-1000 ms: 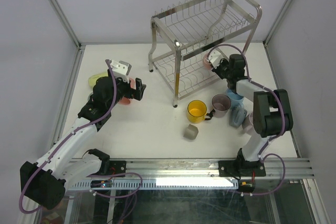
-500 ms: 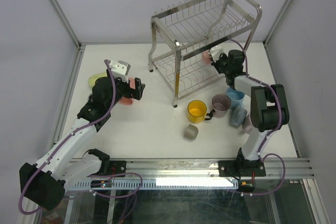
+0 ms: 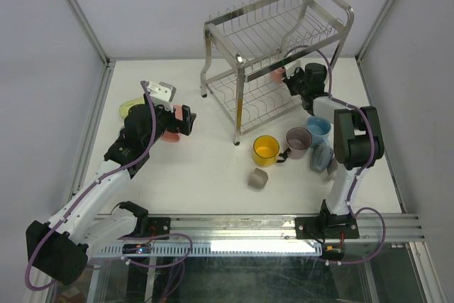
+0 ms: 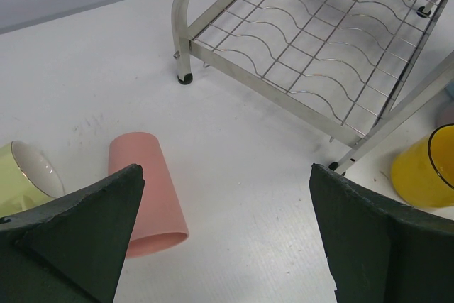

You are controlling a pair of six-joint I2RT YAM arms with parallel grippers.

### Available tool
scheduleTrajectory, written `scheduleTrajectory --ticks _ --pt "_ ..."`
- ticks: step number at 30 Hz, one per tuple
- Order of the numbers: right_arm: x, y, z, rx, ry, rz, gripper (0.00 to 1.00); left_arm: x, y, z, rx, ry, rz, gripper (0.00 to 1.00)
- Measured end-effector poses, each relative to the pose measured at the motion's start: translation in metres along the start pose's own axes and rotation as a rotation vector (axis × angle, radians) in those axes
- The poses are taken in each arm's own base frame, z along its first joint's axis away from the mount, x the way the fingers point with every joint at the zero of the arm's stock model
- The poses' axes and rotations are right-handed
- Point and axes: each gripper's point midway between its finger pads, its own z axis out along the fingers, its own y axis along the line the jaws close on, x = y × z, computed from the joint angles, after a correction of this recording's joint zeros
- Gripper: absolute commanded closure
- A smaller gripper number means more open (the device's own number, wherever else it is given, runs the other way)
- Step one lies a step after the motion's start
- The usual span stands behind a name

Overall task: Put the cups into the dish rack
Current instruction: Turn the cup upside down in the dish rack.

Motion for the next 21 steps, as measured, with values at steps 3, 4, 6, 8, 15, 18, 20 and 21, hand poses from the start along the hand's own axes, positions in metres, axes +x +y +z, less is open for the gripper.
scheduleTrajectory --ticks 3,4,6,8,15,18,20,21 --pt "0.003 0.002 0.001 -0.003 0.005 0.016 0.77 0.0 0.0 0.0 0.0 0.0 0.0 0.01" --pt "0.004 0.002 0.002 -0.005 0.006 0.022 0.76 0.0 0.0 0.0 0.0 0.0 0.0 0.01" --pt "0.0 0.001 0.003 -0.001 -0.006 0.026 0.75 0.0 0.0 0.0 0.0 0.0 0.0 0.01" --pt "-0.008 -0.002 0.004 0.003 -0.027 0.026 0.71 0.0 0.0 0.0 0.0 0.0 0.0 0.01" --pt "-0.011 -0.001 0.005 -0.005 -0.042 0.032 0.69 0.0 0.0 0.0 0.0 -0.002 0.0 0.01" --pt "-0.013 0.001 0.005 -0.013 -0.047 0.042 0.7 -0.001 0.0 0.0 0.0 -0.002 0.0 0.01" --pt "-0.013 0.002 0.005 -0.022 -0.052 0.055 0.74 -0.001 0.0 0.0 0.001 -0.002 0.0 0.01" --pt "-0.014 0.004 0.005 -0.028 -0.056 0.064 0.78 -0.001 0.0 0.0 0.001 -0.002 0.0 0.01"
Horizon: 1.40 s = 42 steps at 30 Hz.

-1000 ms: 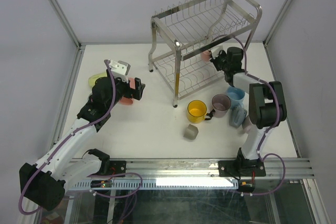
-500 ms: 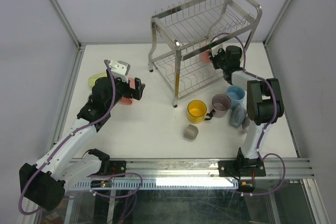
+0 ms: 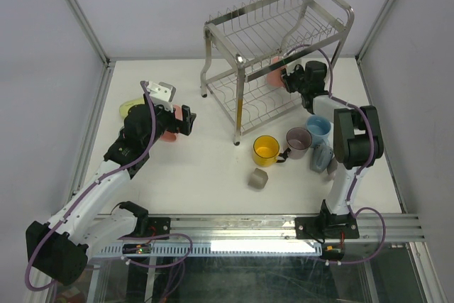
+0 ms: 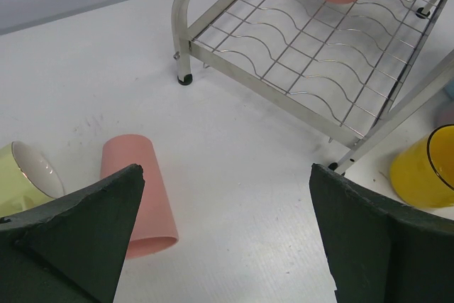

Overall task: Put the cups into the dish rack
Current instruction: Turn the cup upside down in the dish rack.

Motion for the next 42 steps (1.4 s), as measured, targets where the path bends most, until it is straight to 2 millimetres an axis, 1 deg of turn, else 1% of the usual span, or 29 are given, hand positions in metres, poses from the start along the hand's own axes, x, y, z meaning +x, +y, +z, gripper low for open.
scheduleTrajectory --ticks 5,6,7,16,24,33,38,42 --pt "-0.004 0.003 0.0 -0.019 -0.023 0.048 0.96 0.0 0.0 0.0 0.0 -0.001 0.0 0.01" --pt "-0.004 0.003 0.0 -0.02 -0.023 0.057 0.99 0.0 0.0 0.0 0.0 -0.001 0.0 0.01" --pt "-0.004 0.003 0.0 -0.021 -0.024 0.062 1.0 0.0 0.0 0.0 0.0 -0.001 0.0 0.01" --pt "-0.005 0.001 0.009 -0.003 -0.072 0.172 1.0 0.0 0.0 0.0 -0.001 -0.002 0.0 0.01" --pt "-0.012 -0.019 0.017 0.107 -0.141 0.256 1.0 0.008 0.001 0.002 -0.001 0.003 0.0 0.01" --pt "-0.013 -0.041 0.037 0.188 -0.172 0.3 1.0 0.005 0.0 0.003 0.0 -0.013 0.0 0.01" --pt "-0.013 -0.048 0.044 0.218 -0.187 0.314 1.0 0.004 0.0 0.003 0.0 -0.015 0.001 0.01" --pt "-0.014 -0.049 0.051 0.219 -0.206 0.313 1.0 0.004 0.0 0.003 0.0 -0.016 0.003 0.01"
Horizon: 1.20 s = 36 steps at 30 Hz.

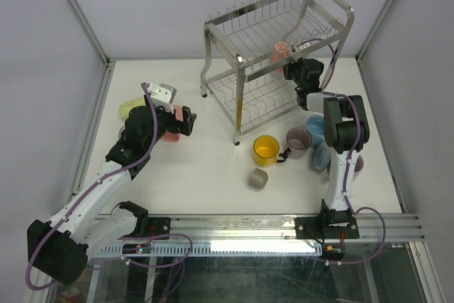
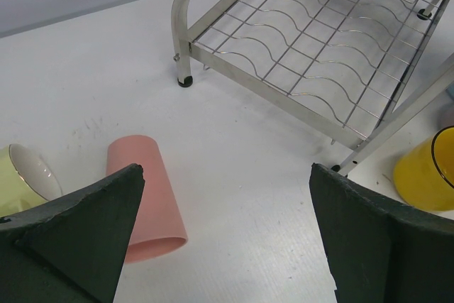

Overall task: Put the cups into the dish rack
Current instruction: Turn the cup upside down in the dish rack.

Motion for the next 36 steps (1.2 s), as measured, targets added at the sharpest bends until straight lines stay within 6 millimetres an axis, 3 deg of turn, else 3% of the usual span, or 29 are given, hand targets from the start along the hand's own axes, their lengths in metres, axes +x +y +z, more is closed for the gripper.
scheduleTrajectory --ticks 2,12,19,24,31,36 --pt "0.001 0.0 0.003 -0.001 -0.009 -0.002 0.99 0.0 0.0 0.0 0.0 0.0 0.0 0.01" --pt "0.001 0.002 0.011 -0.008 -0.03 -0.015 0.72 0.0 0.0 0.0 0.0 -0.002 0.0 0.01" --pt "-0.02 -0.008 0.016 0.018 -0.084 -0.056 0.59 0.0 0.0 0.0 0.002 -0.002 0.0 0.01" --pt "-0.019 -0.012 0.015 0.017 -0.083 -0.072 0.46 -0.001 -0.001 0.0 0.003 -0.003 0.0 0.01" --pt "-0.006 -0.003 -0.002 -0.027 -0.053 -0.097 0.26 -0.002 -0.003 -0.001 0.013 -0.009 -0.009 0.01" --pt "-0.023 0.015 -0.022 -0.12 -0.076 -0.14 0.22 -0.003 -0.01 -0.003 0.047 -0.027 -0.057 0.01"
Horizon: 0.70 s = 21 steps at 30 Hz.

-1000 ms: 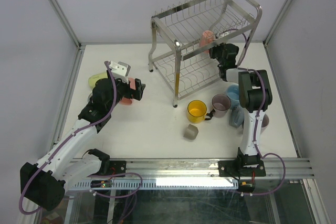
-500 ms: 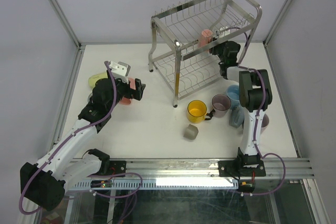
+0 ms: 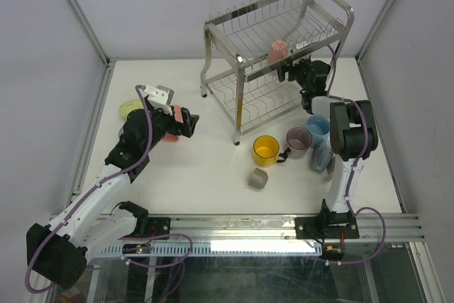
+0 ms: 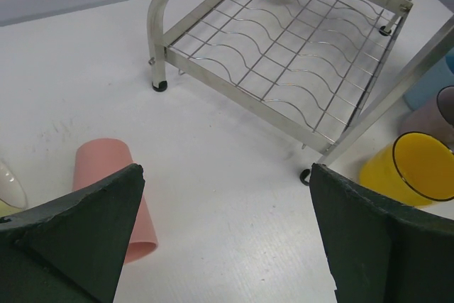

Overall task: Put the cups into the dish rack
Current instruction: Turn the cup upside down in the dish rack.

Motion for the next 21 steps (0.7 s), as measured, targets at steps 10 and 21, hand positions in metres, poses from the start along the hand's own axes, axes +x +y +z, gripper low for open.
scheduleTrajectory --ticks 10,21 --pt "-0.007 0.045 -0.042 -0.202 0.032 -0.003 0.23 0.012 -0.015 -0.017 0.051 -0.056 -0.221 0.01" --pt "0.012 0.075 -0.076 -0.343 0.163 0.023 0.49 0.033 -0.022 -0.026 0.07 -0.085 -0.41 0.01"
